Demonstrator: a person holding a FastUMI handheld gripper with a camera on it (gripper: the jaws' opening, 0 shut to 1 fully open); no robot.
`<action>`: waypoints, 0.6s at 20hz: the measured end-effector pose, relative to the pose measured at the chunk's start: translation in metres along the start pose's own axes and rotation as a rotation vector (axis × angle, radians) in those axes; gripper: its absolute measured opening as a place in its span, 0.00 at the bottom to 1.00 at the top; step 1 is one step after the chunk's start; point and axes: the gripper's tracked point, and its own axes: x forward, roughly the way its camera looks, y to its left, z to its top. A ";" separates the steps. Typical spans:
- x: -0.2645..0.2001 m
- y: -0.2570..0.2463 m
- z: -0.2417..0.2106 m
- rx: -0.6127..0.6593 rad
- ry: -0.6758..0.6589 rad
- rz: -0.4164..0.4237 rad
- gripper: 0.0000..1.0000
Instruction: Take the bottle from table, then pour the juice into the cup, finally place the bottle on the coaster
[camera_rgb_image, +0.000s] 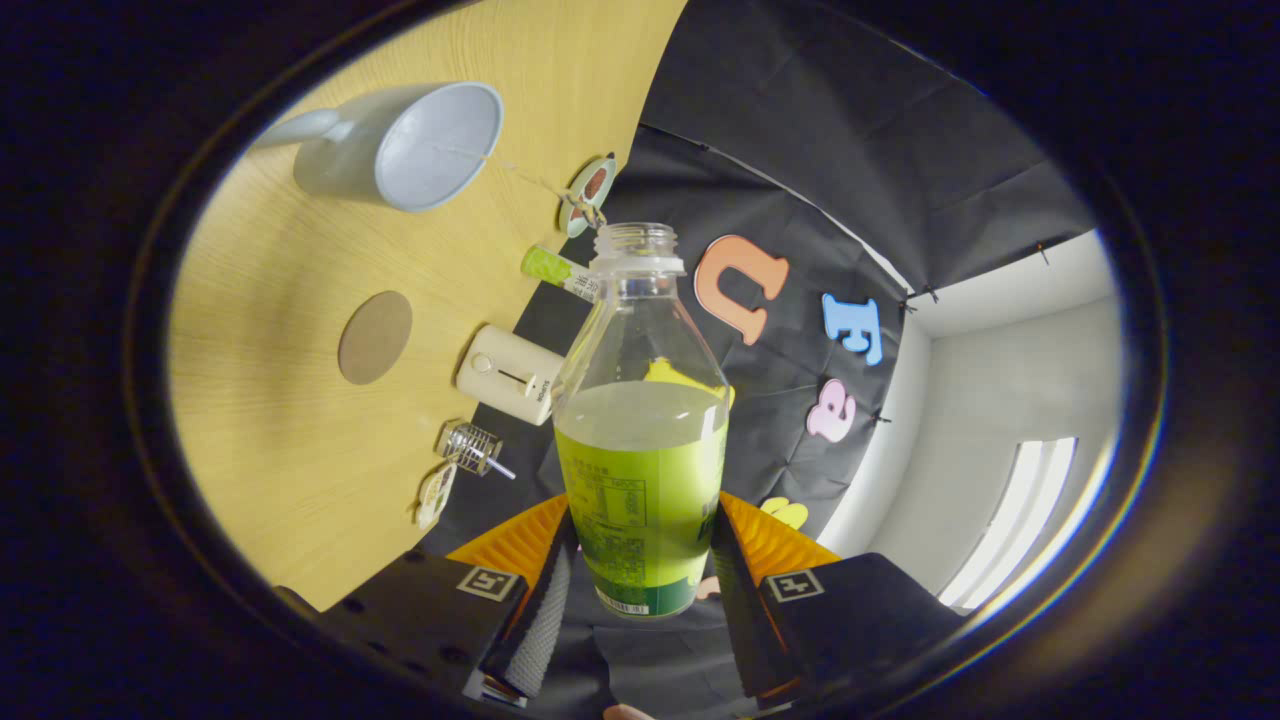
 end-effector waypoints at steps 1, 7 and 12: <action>0.001 0.000 0.000 -0.002 0.000 -0.003 0.75; 0.001 -0.005 0.001 -0.018 -0.007 -0.016 0.75; -0.001 -0.008 0.005 -0.034 -0.016 -0.029 0.75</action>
